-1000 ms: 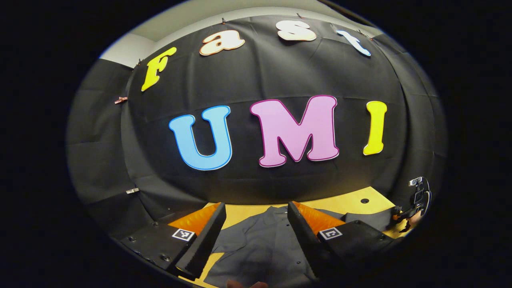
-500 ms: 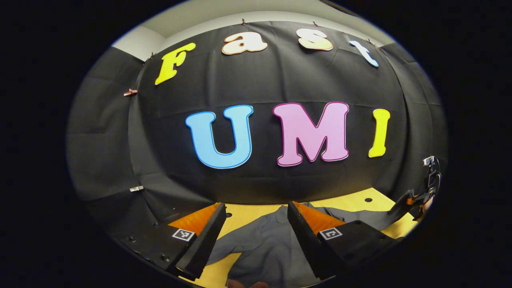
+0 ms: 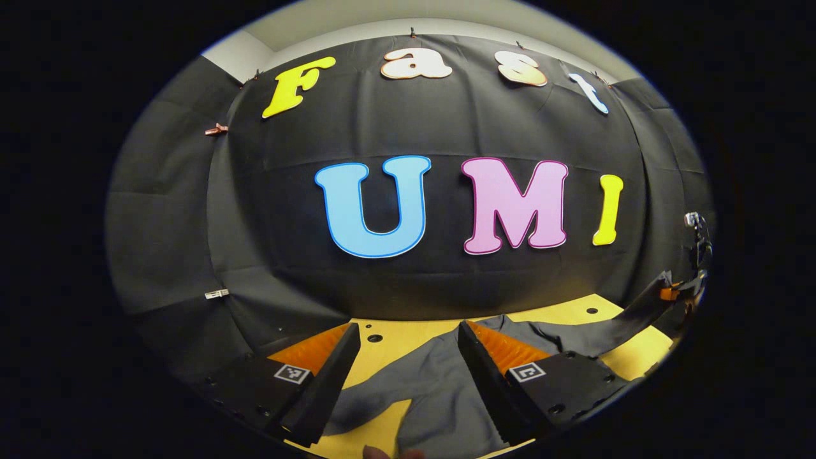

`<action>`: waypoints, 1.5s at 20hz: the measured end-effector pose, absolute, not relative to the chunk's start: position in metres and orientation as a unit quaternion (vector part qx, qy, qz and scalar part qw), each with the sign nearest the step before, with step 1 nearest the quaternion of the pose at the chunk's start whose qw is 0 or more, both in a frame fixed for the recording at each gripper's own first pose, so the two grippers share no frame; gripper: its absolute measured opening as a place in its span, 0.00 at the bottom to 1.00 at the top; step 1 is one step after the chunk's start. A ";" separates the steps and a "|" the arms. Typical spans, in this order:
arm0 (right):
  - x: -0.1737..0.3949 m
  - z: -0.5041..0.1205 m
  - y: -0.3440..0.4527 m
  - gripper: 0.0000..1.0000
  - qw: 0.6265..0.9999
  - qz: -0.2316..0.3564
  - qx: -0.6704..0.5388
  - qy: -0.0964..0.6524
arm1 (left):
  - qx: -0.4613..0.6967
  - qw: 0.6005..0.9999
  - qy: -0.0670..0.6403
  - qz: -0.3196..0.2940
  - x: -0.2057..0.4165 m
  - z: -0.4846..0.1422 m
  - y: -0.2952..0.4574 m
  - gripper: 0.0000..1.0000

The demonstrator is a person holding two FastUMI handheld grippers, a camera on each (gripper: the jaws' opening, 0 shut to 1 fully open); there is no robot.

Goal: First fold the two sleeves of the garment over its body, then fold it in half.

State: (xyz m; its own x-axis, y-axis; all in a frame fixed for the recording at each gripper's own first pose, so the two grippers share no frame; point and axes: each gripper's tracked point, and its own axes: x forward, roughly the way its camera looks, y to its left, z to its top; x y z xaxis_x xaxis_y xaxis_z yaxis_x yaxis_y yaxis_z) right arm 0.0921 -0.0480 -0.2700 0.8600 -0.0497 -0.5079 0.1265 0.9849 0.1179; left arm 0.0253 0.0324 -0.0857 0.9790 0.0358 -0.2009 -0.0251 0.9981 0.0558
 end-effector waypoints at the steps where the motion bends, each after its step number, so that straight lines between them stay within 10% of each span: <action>1: 0.093 -0.260 -0.034 0.08 0.963 -0.040 0.076 0.254 | 0.024 0.995 0.101 0.012 0.024 -0.087 0.041 0.97; 14: 0.107 -0.204 0.188 0.08 0.968 0.088 0.078 0.220 | 0.018 0.991 0.122 0.042 0.012 -0.142 0.169 0.97; 30: 0.093 -0.291 0.363 0.08 0.933 0.179 0.031 0.310 | -0.009 0.970 0.227 0.087 -0.018 -0.271 0.253 0.98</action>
